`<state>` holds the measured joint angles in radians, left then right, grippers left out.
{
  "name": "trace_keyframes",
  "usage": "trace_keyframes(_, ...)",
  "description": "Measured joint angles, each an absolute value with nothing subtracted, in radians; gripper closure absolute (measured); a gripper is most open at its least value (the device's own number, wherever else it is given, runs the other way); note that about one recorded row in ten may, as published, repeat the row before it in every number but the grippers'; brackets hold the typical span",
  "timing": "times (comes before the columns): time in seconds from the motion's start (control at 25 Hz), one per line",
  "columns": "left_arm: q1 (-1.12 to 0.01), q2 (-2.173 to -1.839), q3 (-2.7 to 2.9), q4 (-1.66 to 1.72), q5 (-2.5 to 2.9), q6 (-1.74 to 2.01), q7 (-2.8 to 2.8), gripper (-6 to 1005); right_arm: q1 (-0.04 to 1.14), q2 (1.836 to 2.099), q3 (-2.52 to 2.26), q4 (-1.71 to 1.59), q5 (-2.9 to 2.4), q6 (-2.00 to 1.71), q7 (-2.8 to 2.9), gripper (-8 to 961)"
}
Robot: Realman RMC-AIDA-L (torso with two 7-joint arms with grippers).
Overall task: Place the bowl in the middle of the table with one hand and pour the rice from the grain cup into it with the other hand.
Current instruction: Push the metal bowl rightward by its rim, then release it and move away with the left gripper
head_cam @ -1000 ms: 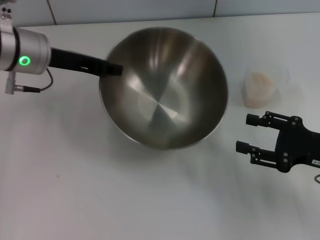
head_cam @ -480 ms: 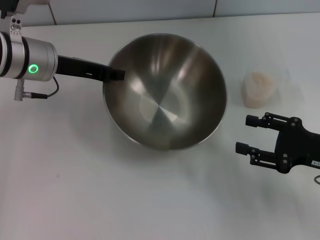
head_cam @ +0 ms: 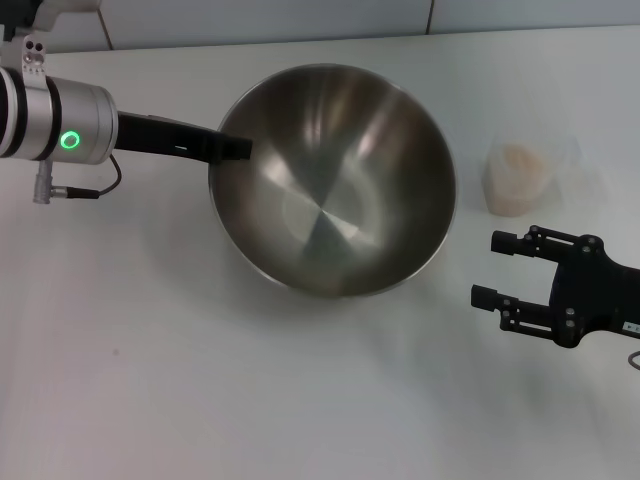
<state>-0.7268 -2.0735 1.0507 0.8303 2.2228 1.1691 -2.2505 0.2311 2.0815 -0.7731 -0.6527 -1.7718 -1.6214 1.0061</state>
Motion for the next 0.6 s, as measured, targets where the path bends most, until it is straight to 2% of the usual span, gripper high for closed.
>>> trace_keyframes(0.6, -0.722, -2.073, 1.052, 0.798, 2.165, 1.136, -2.157, 776, 0.232, 2.082, -0.773, -0.652, -1.772, -1.61, 1.006, 320)
